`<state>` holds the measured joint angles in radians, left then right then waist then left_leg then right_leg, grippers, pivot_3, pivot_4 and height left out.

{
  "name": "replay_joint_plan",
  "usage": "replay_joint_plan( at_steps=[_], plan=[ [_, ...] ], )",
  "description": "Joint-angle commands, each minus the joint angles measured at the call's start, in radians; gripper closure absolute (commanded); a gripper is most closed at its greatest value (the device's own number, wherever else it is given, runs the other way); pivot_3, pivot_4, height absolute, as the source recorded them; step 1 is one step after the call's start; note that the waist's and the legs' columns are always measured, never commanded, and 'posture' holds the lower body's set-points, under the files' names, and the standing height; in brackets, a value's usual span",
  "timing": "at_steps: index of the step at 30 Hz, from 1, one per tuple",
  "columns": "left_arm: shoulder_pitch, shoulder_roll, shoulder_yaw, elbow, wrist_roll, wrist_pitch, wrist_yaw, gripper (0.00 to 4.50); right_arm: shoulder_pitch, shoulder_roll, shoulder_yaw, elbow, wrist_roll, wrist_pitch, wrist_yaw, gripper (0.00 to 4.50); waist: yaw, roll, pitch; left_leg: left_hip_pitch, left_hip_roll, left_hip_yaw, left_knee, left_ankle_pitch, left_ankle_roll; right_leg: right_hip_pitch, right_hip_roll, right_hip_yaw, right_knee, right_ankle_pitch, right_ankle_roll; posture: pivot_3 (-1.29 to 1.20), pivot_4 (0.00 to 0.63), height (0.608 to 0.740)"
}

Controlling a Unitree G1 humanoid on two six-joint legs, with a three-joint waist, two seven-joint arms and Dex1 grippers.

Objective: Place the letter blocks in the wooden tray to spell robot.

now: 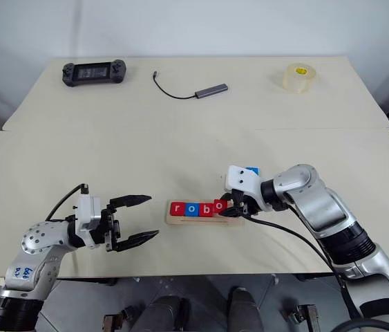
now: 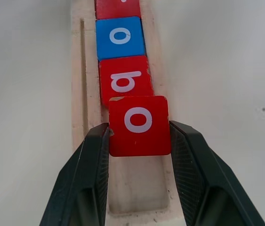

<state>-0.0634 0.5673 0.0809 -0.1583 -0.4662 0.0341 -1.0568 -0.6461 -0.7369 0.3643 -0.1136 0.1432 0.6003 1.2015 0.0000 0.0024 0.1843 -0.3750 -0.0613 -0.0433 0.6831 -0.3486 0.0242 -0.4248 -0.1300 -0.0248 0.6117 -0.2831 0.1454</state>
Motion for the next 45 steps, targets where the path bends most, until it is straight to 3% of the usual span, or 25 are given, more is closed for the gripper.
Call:
replay_joint_plan(
  at_steps=[1, 8, 17, 22, 26, 36, 45],
  plan=[
    [0.014, 0.003, 0.016, -0.048, -0.012, -0.004, 0.013, 0.0, -0.015, 0.001, 0.008, -0.008, -0.019, -0.005, -0.005, 3.04, -0.001, 0.0, 0.0, 0.0, 0.0, 0.0, 0.0, 0.0, 0.0, 0.0, 0.0, 0.0, 0.0, 0.0, 0.0, 0.0, 0.15, 0.74],
    [0.017, 0.0, 0.01, -0.051, -0.01, -0.006, 0.025, 0.0, -0.017, 0.011, 0.009, -0.023, -0.004, 0.018, -0.008, 3.04, -0.001, 0.0, 0.0, 0.0, 0.0, 0.0, 0.0, 0.0, 0.0, 0.0, 0.0, 0.0, 0.0, 0.0, 0.0, 0.0, 0.15, 0.74],
    [0.012, -0.002, 0.009, -0.047, -0.009, -0.009, 0.031, 0.0, -0.01, 0.014, -0.004, -0.061, 0.024, 0.055, -0.005, 0.06, -0.001, 0.0, 0.0, 0.0, 0.0, 0.0, 0.0, 0.0, 0.0, 0.0, 0.0, 0.0, 0.0, 0.0, 0.0, 0.0, 0.15, 0.74],
    [0.01, -0.001, 0.01, -0.041, -0.008, -0.012, 0.031, 0.0, 0.001, -0.025, -0.085, -0.066, 0.07, 0.047, 0.005, 0.06, 0.001, 0.0, 0.0, 0.0, 0.0, 0.0, 0.0, 0.0, 0.0, 0.0, 0.0, 0.0, 0.0, 0.0, 0.0, 0.0, 0.15, 0.74],
    [0.006, -0.003, 0.007, -0.037, -0.005, -0.012, 0.032, 0.0, 0.018, -0.017, -0.118, -0.026, 0.06, 0.013, -0.034, 0.97, 0.0, 0.0, 0.0, 0.0, 0.0, 0.0, 0.0, 0.0, 0.0, 0.0, 0.0, 0.0, 0.0, 0.0, 0.0, 0.0, 0.15, 0.74],
    [0.001, 0.004, 0.014, -0.036, -0.006, -0.007, 0.033, 0.0, 0.028, 0.012, -0.067, 0.056, -0.002, -0.089, -0.055, 4.49, -0.001, 0.0, 0.0, 0.0, 0.0, 0.0, 0.0, 0.0, 0.0, 0.0, 0.0, 0.0, 0.001, 0.0, 0.0, 0.0, 0.15, 0.74],
    [0.006, 0.003, 0.014, -0.044, -0.005, -0.005, 0.046, 0.0, 0.02, 0.041, -0.047, 0.023, 0.005, -0.047, -0.046, 4.49, -0.002, 0.0, 0.0, 0.0, 0.0, 0.0, 0.0, 0.0, 0.0, 0.0, 0.0, 0.0, 0.001, 0.0, 0.0, 0.0, 0.15, 0.74]
  ],
)
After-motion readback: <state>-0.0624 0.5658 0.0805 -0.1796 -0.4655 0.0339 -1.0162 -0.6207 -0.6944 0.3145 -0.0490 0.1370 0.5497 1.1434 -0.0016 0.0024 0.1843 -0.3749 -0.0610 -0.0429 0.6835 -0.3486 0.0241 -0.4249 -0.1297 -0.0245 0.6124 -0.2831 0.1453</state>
